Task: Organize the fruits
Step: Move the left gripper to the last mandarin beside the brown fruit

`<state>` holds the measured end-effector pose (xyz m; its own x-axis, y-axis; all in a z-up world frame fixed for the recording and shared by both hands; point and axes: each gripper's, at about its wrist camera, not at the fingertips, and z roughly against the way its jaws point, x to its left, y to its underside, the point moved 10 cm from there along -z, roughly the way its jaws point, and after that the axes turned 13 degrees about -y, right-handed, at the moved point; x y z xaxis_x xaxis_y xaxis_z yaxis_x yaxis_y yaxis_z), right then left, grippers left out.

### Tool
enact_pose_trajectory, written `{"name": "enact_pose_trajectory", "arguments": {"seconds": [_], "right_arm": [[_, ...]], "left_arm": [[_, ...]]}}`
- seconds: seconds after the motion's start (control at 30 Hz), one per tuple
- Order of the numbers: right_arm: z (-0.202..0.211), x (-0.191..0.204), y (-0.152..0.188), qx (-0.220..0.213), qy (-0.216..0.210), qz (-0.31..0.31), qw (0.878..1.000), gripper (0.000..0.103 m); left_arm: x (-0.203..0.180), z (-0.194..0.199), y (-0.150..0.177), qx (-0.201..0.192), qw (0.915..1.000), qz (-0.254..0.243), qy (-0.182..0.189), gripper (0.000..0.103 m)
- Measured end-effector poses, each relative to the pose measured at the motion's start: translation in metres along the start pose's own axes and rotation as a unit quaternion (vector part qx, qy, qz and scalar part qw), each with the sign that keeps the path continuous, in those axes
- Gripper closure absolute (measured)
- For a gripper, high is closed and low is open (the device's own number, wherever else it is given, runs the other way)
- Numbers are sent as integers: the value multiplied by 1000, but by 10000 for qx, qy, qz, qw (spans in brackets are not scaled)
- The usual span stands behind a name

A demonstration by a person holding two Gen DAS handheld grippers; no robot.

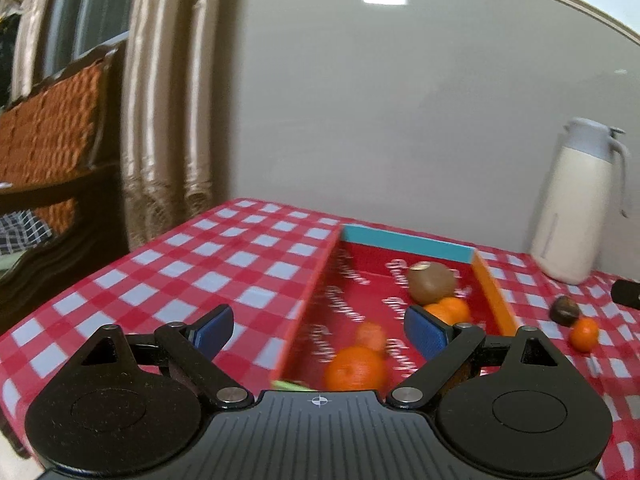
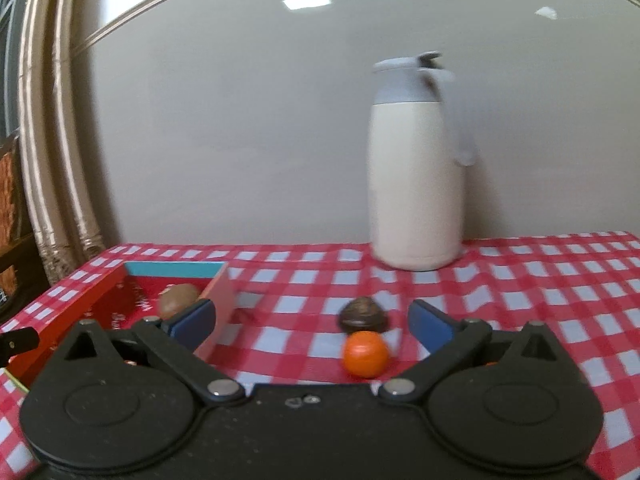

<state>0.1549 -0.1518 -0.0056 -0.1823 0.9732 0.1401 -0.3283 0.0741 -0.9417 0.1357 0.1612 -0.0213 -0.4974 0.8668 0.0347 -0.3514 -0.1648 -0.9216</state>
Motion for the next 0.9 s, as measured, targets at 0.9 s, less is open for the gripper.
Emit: {"name": "enact_pose_trajectory", "arguments": {"seconds": [0.9], "right_arm": [[114, -159, 4, -732, 2177, -726, 9706, 0]], "left_arm": [[-188, 58, 10, -380, 9810, -1105, 1551, 7]]}}
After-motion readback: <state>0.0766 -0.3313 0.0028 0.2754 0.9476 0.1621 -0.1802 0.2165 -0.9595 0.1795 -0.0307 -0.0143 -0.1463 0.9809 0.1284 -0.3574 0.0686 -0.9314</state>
